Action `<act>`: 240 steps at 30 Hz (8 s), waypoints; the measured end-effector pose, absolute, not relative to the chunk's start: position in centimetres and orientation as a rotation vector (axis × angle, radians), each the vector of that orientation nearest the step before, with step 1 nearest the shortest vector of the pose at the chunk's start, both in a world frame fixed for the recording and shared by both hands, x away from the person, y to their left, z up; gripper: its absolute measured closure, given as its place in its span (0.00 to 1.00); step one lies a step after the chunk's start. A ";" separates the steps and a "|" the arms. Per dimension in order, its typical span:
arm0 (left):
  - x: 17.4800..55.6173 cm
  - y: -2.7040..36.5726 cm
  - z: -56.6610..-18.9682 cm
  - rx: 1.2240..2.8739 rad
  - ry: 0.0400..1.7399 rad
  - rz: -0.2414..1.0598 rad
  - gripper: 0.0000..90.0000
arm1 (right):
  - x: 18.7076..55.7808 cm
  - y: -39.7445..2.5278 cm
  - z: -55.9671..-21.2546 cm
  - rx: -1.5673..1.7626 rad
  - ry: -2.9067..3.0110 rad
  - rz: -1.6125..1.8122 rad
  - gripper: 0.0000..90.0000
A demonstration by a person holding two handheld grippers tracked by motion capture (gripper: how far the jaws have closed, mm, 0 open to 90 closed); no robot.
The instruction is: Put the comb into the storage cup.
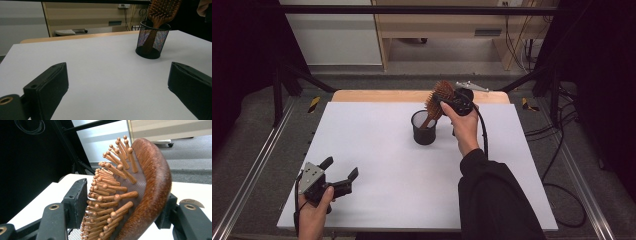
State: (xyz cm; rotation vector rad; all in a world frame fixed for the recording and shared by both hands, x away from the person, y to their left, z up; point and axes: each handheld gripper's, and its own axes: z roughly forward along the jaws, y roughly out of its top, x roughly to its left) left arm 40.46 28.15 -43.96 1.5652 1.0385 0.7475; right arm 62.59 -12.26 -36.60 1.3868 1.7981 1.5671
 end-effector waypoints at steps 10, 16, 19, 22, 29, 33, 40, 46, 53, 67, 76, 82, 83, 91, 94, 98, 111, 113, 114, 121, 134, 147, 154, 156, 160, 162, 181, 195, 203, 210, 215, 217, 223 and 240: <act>40.5 28.1 -44.0 1.567 1.037 0.747 0.04 | 62.6 -12.5 -36.8 1.388 1.811 1.557 0.40; 40.5 28.1 -44.0 1.565 1.039 0.747 0.04 | 62.6 -12.7 -36.9 1.397 1.814 1.551 0.38; 40.5 28.1 -44.0 1.566 1.038 0.747 0.04 | 62.6 -12.7 -36.9 1.393 1.819 1.549 0.35; 40.5 28.1 -44.0 1.567 1.039 0.746 0.04 | 62.5 -12.6 -36.9 1.393 1.822 1.548 0.33; 40.5 28.1 -44.0 1.566 1.038 0.746 0.04 | 62.5 -12.4 -36.9 1.383 1.840 1.523 0.23; 40.5 28.1 -44.0 1.566 1.039 0.746 0.04 | 62.5 -12.4 -36.9 1.387 1.834 1.508 0.19; 40.5 28.1 -44.0 1.567 1.039 0.745 0.04 | 62.5 -12.4 -36.8 1.393 1.827 1.495 0.16; 40.5 28.1 -44.0 1.568 1.039 0.743 0.04 | 62.5 -12.5 -36.7 1.398 1.819 1.482 0.12; 40.5 28.2 -44.0 1.568 1.040 0.746 0.04 | 62.3 -12.8 -36.6 1.394 1.806 1.454 0.09; 40.5 28.1 -44.0 1.567 1.040 0.749 0.04 | 61.2 -13.6 -35.1 1.344 1.735 1.499 0.09; 40.4 28.2 -43.9 1.564 1.039 0.752 0.04 | 60.1 -14.3 -34.6 1.303 1.720 1.521 0.11; 40.4 28.2 -43.8 1.557 1.030 0.757 0.04 | 59.6 -15.0 -34.0 1.276 1.713 1.524 0.16; 40.4 28.2 -43.9 1.558 1.030 0.755 0.04 | 59.5 -15.1 -33.9 1.265 1.711 1.523 0.16; 40.4 28.3 -43.8 1.552 1.033 0.758 0.04 | 58.8 -15.6 -33.3 1.237 1.693 1.510 0.11; 40.4 28.3 -43.9 1.553 1.036 0.758 0.04 | 58.5 -15.7 -33.1 1.223 1.685 1.499 0.10; 40.4 28.4 -43.9 1.550 1.039 0.758 0.04 | 58.2 -16.2 -32.8 1.208 1.646 1.485 0.08; 40.5 30.3 -43.5 1.504 1.043 0.790 0.03 | 57.3 -18.2 -32.0 1.176 1.579 1.484 0.06; 40.6 30.6 -43.4 1.497 1.042 0.793 0.03 | 57.1 -18.5 -31.9 1.166 1.583 1.480 0.05; 40.6 30.6 -43.4 1.495 1.043 0.792 0.03 | 57.0 -18.6 -31.9 1.165 1.583 1.479 0.05; 40.6 31.4 -43.3 1.475 1.042 0.797 0.03 | 56.4 -19.5 -31.5 1.159 1.566 1.492 0.04; 40.5 31.7 -43.4 1.464 1.050 0.801 0.03 | 54.8 -21.4 -31.6 1.148 1.549 1.500 0.03; 40.5 31.8 -43.5 1.461 1.054 0.803 0.03 | 52.6 -23.2 -32.0 1.097 1.553 1.493 0.03; 40.4 31.8 -43.5 1.457 1.046 0.804 0.03 | 51.2 -24.2 -32.6 1.087 1.557 1.483 0.03; 40.4 31.8 -43.5 1.456 1.048 0.803 0.03 | 50.8 -24.5 -32.8 1.086 1.560 1.480 0.03; 40.4 31.8 -43.5 1.455 1.047 0.805 0.03 | 50.0 -25.1 -33.1 1.075 1.564 1.474 0.04; 40.4 31.9 -43.5 1.455 1.049 0.805 0.03 | 49.6 -25.4 -33.4 1.077 1.572 1.478 0.04; 39.8 31.9 -43.2 1.451 1.031 0.786 0.02 | 46.9 -27.4 -36.1 1.056 1.591 1.440 0.03; 39.0 32.0 -43.3 1.456 1.025 0.787 0.02 | 44.8 -29.3 -38.3 1.044 1.577 1.450 0.03; 38.6 32.0 -43.4 1.455 1.022 0.789 0.02 | 43.7 -30.2 -39.9 1.052 1.577 1.458 0.04; 38.7 31.8 -43.5 1.464 1.010 0.788 0.02 | 43.0 -30.5 -41.3 1.086 1.572 1.465 0.04; 38.7 31.8 -43.5 1.465 1.008 0.788 0.02 | 42.7 -30.4 -42.1 1.086 1.589 1.454 0.03; 38.7 31.7 -43.5 1.467 1.006 0.788 0.02 | 42.6 -30.4 -42.3 1.086 1.594 1.455 0.03; 38.7 31.7 -43.5 1.472 1.000 0.789 0.02 | 42.3 -30.2 -42.9 1.082 1.610 1.446 0.03; 38.7 31.5 -43.5 1.478 0.985 0.793 0.02 | 42.0 -29.4 -44.1 1.062 1.663 1.434 0.03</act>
